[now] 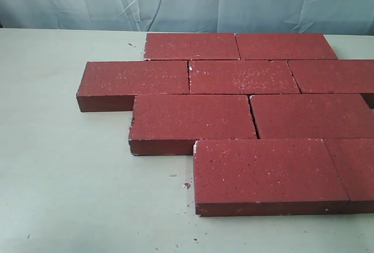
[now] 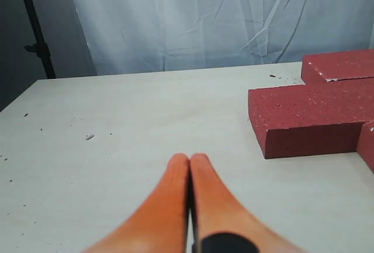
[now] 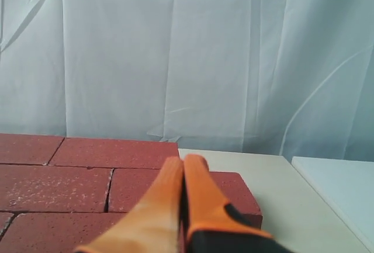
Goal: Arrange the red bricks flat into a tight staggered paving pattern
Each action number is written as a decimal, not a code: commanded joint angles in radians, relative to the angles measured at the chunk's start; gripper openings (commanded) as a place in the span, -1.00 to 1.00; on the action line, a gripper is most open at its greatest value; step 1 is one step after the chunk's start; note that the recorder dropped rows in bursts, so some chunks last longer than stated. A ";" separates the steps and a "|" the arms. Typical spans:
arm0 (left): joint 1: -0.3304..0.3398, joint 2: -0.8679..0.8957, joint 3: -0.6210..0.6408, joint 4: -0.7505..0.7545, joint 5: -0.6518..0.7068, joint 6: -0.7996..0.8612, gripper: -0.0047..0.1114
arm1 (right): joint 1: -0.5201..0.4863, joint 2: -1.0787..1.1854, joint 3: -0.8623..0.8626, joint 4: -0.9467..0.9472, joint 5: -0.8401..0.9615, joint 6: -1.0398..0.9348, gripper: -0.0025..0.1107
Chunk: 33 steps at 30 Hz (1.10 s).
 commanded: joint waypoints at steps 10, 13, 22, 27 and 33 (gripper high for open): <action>0.005 -0.006 0.005 0.003 0.002 0.000 -0.92 | 0.003 -0.005 0.092 -0.034 0.032 0.132 -0.97; 0.005 -0.006 0.005 0.003 0.002 0.000 -0.92 | 0.003 -0.005 0.092 -0.034 0.062 0.132 -0.97; 0.005 -0.006 0.005 0.003 0.002 0.002 -0.92 | 0.003 -0.005 0.092 -0.034 0.151 0.132 -0.97; 0.005 -0.006 0.005 0.003 0.002 0.002 -0.92 | 0.003 -0.005 0.092 -0.023 0.157 0.132 -0.97; 0.005 -0.006 0.005 0.003 0.002 0.002 -0.92 | 0.003 -0.005 0.092 -0.023 0.157 0.132 -0.97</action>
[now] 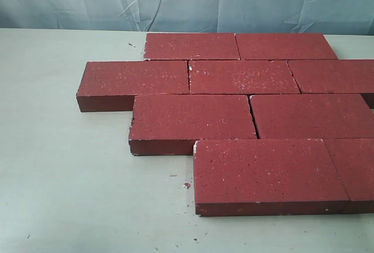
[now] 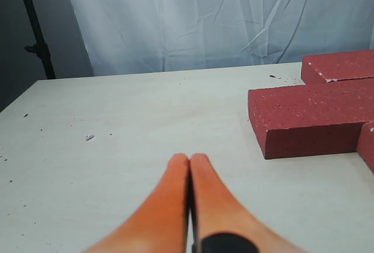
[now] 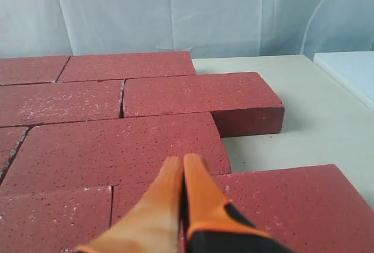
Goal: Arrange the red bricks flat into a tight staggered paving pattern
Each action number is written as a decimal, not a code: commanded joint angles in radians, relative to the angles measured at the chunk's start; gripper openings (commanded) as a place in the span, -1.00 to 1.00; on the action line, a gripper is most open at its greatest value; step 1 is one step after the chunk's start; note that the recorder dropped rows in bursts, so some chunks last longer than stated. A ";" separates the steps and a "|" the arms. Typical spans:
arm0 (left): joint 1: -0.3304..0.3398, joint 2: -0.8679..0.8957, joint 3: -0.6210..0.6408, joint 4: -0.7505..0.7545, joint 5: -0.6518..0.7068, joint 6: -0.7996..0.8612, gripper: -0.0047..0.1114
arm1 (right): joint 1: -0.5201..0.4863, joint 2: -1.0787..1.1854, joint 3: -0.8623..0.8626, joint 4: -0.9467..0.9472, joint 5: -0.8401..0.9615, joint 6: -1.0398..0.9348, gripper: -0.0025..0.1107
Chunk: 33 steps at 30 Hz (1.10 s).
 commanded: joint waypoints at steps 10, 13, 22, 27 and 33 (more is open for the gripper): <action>0.005 -0.005 0.005 0.003 0.002 0.001 -0.92 | 0.003 -0.005 0.002 0.000 -0.005 0.000 -0.97; 0.005 -0.005 0.005 0.003 0.002 0.001 -0.92 | 0.003 -0.005 0.002 0.003 -0.007 0.000 -0.97; 0.005 -0.005 0.005 0.003 0.002 0.001 -0.92 | 0.003 -0.005 0.002 0.021 -0.005 0.000 -0.97; 0.005 -0.005 0.005 0.003 0.002 0.001 -0.92 | 0.003 -0.005 0.002 0.021 -0.005 0.000 -0.97; 0.005 -0.005 0.005 0.003 0.002 0.001 -0.92 | 0.003 -0.005 0.002 0.021 0.002 0.000 -0.97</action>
